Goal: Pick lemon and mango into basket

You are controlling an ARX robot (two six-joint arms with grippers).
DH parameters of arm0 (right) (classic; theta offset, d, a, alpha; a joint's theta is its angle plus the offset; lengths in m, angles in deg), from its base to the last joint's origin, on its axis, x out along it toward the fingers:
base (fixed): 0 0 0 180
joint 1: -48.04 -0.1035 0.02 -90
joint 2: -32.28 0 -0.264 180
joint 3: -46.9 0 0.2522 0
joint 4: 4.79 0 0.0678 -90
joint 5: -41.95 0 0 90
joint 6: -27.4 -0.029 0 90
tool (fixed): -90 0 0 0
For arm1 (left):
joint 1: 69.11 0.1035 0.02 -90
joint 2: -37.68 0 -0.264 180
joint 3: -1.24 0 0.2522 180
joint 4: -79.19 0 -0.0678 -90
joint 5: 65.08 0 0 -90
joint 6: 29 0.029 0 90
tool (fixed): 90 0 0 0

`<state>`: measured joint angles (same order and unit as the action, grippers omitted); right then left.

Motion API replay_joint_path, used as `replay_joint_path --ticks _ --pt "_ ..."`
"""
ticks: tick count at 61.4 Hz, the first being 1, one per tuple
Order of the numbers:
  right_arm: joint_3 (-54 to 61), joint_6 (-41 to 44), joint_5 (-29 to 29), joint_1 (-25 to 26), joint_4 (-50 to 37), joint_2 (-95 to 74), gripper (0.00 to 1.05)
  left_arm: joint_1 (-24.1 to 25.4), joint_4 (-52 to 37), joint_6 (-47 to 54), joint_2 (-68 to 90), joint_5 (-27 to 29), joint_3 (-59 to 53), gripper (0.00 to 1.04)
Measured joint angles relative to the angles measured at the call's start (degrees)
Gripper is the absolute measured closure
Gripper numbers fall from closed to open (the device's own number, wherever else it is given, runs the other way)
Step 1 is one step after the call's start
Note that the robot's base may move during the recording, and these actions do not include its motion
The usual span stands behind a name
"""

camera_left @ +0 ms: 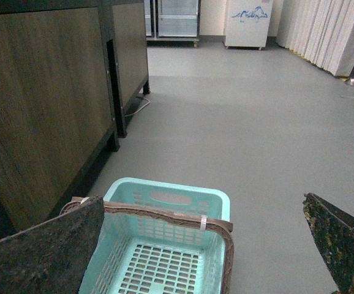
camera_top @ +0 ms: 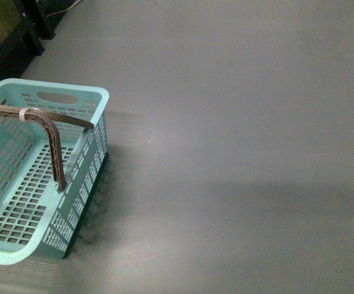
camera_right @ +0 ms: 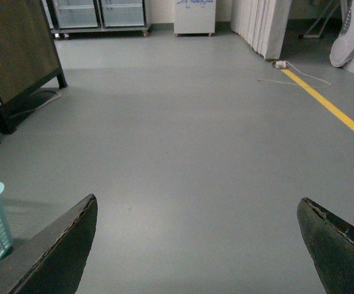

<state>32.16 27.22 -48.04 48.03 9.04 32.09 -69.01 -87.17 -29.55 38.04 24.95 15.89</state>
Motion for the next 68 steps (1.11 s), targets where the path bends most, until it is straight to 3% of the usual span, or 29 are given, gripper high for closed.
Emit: replay_joint_path --ticks 39,43,46,49,54,68 --pt "0.0 0.0 0.0 0.0 0.0 0.0 0.09 0.0 0.1 -0.3 0.1 0.3 0.0 0.07" --pt "0.0 0.0 0.0 0.0 0.0 0.0 0.09 -3.3 14.6 -9.4 8.0 10.0 5.8 0.07" --pt "0.0 0.0 0.0 0.0 0.0 0.0 0.09 -4.4 21.8 -17.6 14.4 12.4 9.0 0.07" --pt "0.0 0.0 0.0 0.0 0.0 0.0 0.09 -5.4 23.3 -23.6 18.7 12.6 9.9 0.07" --pt "0.0 0.0 0.0 0.0 0.0 0.0 0.09 -5.6 18.5 -32.3 25.4 10.3 11.3 0.07" --pt "0.0 0.0 0.0 0.0 0.0 0.0 0.09 1.7 -4.5 -48.6 51.3 2.1 14.9 0.07"
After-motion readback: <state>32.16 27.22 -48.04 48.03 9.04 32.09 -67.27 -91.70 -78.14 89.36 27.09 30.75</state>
